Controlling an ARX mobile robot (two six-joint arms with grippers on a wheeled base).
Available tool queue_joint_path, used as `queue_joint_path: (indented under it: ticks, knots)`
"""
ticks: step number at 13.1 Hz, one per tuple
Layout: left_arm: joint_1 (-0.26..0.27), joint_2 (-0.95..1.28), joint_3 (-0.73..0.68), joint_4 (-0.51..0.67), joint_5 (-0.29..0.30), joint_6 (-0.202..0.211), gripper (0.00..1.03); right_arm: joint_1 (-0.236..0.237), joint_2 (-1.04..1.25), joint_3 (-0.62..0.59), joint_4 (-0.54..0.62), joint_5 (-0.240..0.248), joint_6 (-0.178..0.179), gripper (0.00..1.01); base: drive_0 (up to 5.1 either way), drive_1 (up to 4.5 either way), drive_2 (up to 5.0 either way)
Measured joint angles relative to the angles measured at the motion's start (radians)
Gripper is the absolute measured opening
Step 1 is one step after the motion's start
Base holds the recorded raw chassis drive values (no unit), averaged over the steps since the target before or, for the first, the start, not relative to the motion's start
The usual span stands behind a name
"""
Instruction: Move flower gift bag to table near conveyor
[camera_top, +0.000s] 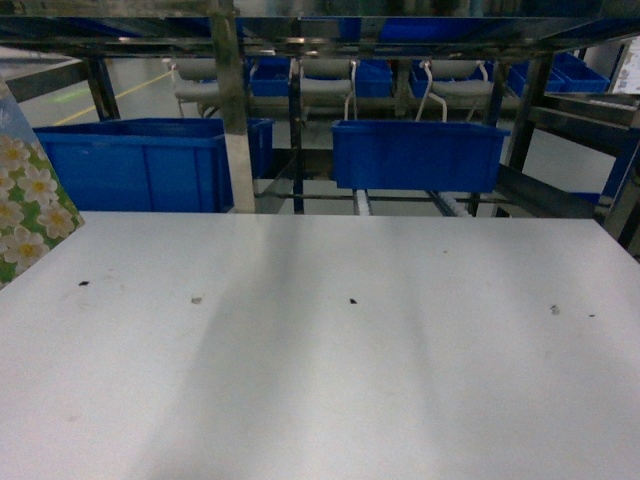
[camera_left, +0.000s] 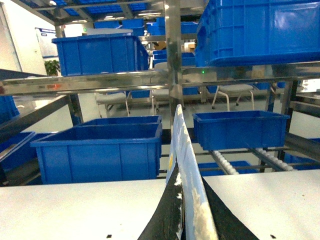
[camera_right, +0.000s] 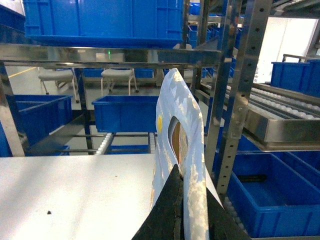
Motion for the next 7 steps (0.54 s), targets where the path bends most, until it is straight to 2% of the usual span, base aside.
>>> queue_joint_path:
  ticks: [7]
  knots:
    - [0.000, 0.000, 0.000, 0.000, 0.000, 0.000, 0.02, 0.000, 0.000, 0.000, -0.001, 0.000, 0.000, 0.02, -4.9, 2.42, 2.4]
